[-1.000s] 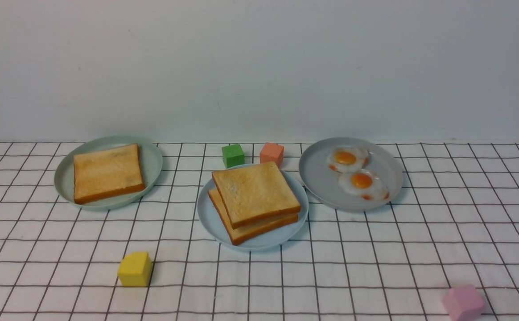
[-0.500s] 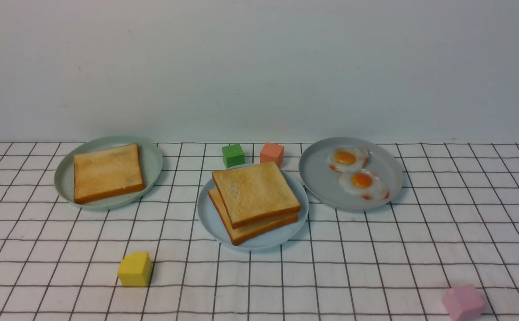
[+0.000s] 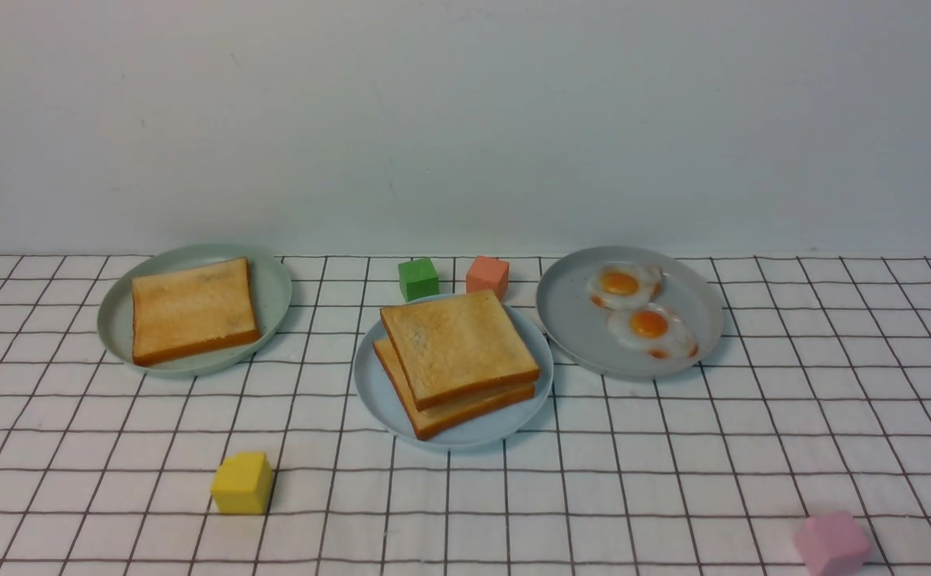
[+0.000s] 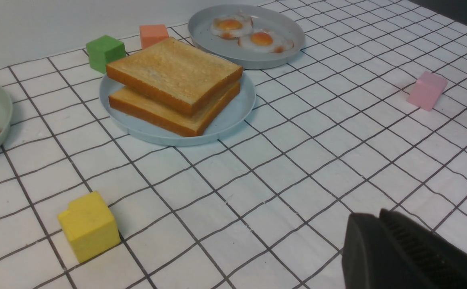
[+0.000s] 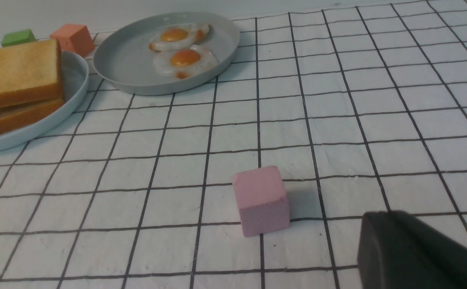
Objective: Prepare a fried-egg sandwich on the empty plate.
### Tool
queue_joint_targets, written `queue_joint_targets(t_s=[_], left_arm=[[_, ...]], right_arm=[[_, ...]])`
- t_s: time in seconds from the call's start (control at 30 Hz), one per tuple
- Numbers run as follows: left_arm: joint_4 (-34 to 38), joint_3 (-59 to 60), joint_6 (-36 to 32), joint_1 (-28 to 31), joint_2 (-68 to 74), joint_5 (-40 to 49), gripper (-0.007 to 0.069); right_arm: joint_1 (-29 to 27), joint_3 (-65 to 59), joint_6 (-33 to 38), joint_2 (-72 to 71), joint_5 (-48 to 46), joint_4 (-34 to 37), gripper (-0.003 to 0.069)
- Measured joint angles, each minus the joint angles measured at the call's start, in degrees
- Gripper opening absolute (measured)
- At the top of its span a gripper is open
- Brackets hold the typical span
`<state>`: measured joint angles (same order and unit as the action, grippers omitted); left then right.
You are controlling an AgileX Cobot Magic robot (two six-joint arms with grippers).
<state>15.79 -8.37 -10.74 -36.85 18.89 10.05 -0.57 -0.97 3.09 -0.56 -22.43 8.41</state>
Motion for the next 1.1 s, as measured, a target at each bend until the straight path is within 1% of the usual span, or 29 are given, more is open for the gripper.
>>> queue_joint_targets(t_s=[0.1,0.2,0.23,0.27,0.33,0.4,0.43,0.47,0.5,0.53,0.57,0.6,0.63,0.67,0.8,1.1], left_arm=[[-0.77,0.0,0.47,0.46,-0.06,-0.71,0.0038],[-2.37,0.0,2.89,3.36,-0.99,-3.03,0.0037],[-3.44,0.0,5.62,7.27,-2.69,-4.23,0.0024],[-3.9,0.0,7.38,9.61,-3.87,-4.24,0.0013],[-5.7,0.72,11.66,16.06,-7.45,-3.51,-0.0013],[-8.07,2.41,14.53,22.62,-11.55,-1.87,-0.0013],[-8.26,2.94,15.13,23.25,-11.95,-1.4,-0.0013],[-10.12,5.5,17.6,28.36,-15.66,0.37,-0.0013],[-10.75,6.99,18.85,30.3,-17.14,1.41,-0.0013],[-10.93,7.65,19.43,30.74,-17.45,1.7,-0.0013],[-11.44,9.21,21.48,33.69,-18.98,4.54,-0.0013],[-11.61,9.42,22.07,34.22,-19.07,5.69,-0.0013],[-12.31,9.78,23.75,35.66,-19.39,9.67,-0.0013],[-12.77,10.13,24.95,36.24,-19.46,11.1,-0.0013],[-13.59,10.19,26.06,36.35,-19.51,11.8,-0.0013],[-13.83,10.19,26.21,36.35,-19.51,11.98,-0.0013]], right_arm=[[0.0,0.0,0.0,0.0,0.0,0.0,0.0009],[0.0,0.0,0.0,0.0,0.0,0.0,0.0011],[0.0,0.0,0.0,0.0,0.0,0.0,0.0014],[0.0,0.0,0.0,0.0,0.0,0.0,0.0015],[0.0,0.0,0.0,0.0,0.0,0.0,0.0017],[0.0,0.0,0.0,0.0,0.0,0.0,0.0018],[0.0,0.0,0.0,0.0,0.0,0.0,0.0018],[0.0,0.0,0.06,0.0,0.0,0.0,0.0019],[0.0,0.0,0.06,0.0,0.0,0.0,0.002],[0.0,0.0,0.06,0.0,0.0,0.0,0.0021],[0.0,0.0,0.06,0.0,0.0,0.0,0.0022],[0.0,0.0,0.06,0.0,-0.06,0.0,0.0022],[0.0,0.0,0.06,-0.04,-0.06,0.07,0.0024],[0.0,0.0,0.06,-0.04,-0.06,0.11,0.0025],[0.0,0.0,0.06,-0.07,-0.06,0.11,0.0029],[0.0,0.0,0.06,-0.07,-0.06,0.11,0.0032]])
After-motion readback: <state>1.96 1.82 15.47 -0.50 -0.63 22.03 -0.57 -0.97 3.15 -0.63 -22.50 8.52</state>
